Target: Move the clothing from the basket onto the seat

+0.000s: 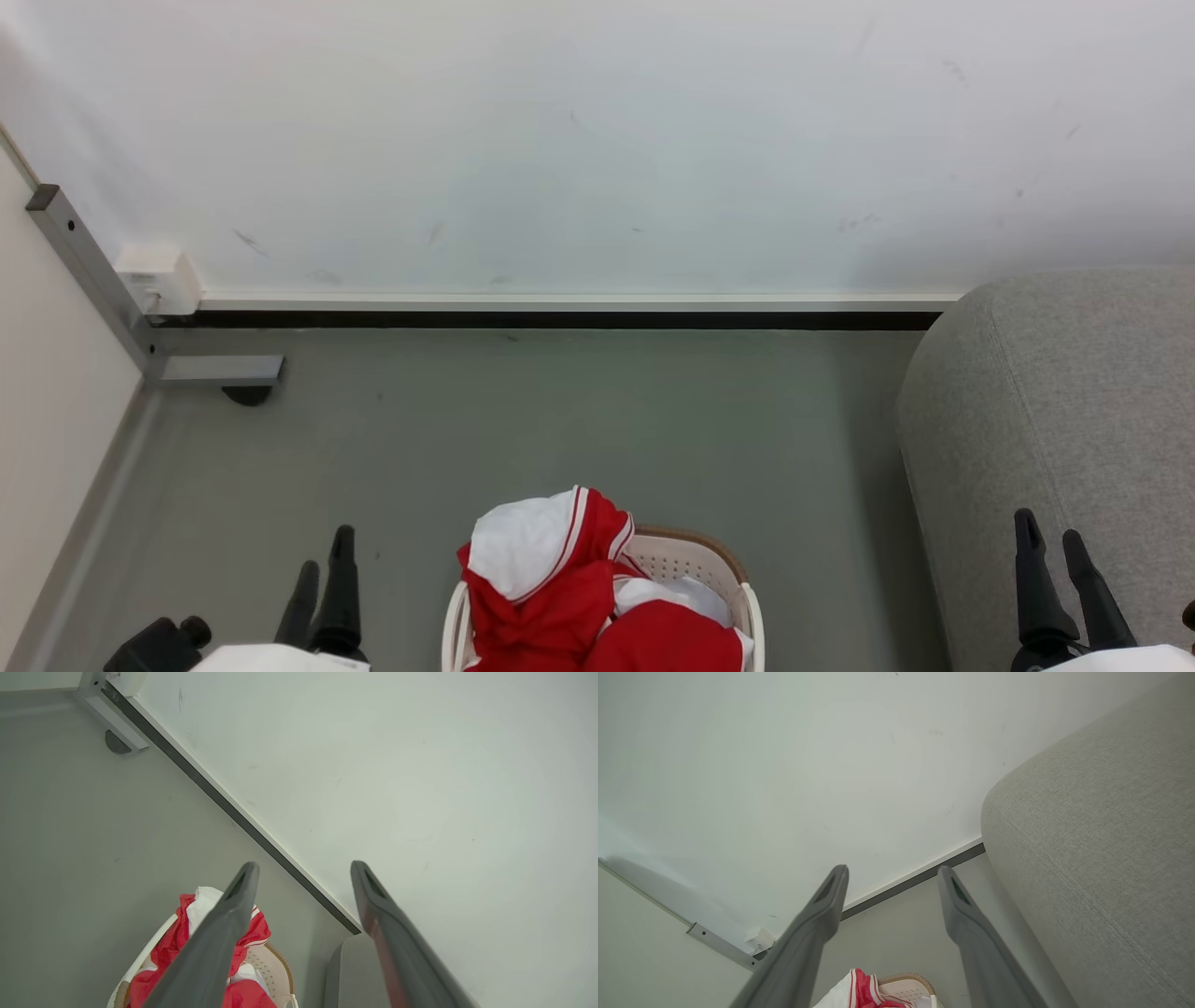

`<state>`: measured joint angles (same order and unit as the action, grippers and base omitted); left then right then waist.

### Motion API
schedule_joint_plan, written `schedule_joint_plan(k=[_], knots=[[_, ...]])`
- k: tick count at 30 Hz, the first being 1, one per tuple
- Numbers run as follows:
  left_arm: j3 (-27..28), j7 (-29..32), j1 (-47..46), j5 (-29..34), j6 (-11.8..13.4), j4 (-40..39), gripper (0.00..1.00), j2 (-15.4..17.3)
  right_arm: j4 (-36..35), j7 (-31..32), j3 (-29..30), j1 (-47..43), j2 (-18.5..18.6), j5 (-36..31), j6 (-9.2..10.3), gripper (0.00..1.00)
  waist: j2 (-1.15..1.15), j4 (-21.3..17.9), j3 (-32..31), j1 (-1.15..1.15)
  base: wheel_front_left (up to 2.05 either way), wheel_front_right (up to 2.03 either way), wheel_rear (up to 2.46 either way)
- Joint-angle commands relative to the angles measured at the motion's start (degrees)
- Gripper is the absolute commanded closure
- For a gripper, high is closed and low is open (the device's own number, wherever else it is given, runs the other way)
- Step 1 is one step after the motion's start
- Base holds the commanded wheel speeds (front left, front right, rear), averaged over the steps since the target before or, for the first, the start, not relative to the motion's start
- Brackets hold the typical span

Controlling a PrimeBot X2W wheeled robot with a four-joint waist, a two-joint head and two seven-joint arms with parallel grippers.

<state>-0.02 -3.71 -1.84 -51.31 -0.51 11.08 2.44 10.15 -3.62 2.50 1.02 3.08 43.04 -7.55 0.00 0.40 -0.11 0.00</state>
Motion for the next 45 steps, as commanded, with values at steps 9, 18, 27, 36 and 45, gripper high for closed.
schedule_joint_plan(k=[9,18,27,36,45], knots=[[0.2,-2.2,0.8,9.9,-0.1,-0.9,0.0,0.5,0.7,-2.2,-0.6,0.1,0.8,-9.3,0.05,0.0,0.0,0.1,-0.2,0.0,0.0,0.0,0.0],[-0.5,-3.7,1.7,17.8,0.2,-1.8,0.0,1.5,1.5,-3.8,-1.3,-0.3,1.1,-16.2,0.06,0.0,0.0,0.1,-0.3,0.0,0.0,0.0,0.0],[-1.8,-5.1,2.3,24.2,0.7,-3.1,0.0,2.6,1.9,-5.2,-1.9,-0.7,1.5,-22.4,0.07,0.0,0.0,0.0,-0.3,0.0,0.0,0.0,0.0],[-3.4,-6.4,3.2,29.7,1.0,-3.2,0.0,3.6,1.9,-6.5,-2.4,-1.3,1.8,-27.5,0.07,0.0,0.0,0.0,-0.4,0.0,0.0,0.0,0.0],[-4.4,-7.5,3.8,34.6,1.8,-3.3,0.0,4.3,3.1,-7.7,-2.1,-2.0,1.6,-28.2,0.08,0.0,0.0,0.1,-0.4,0.0,0.0,0.0,0.0]])
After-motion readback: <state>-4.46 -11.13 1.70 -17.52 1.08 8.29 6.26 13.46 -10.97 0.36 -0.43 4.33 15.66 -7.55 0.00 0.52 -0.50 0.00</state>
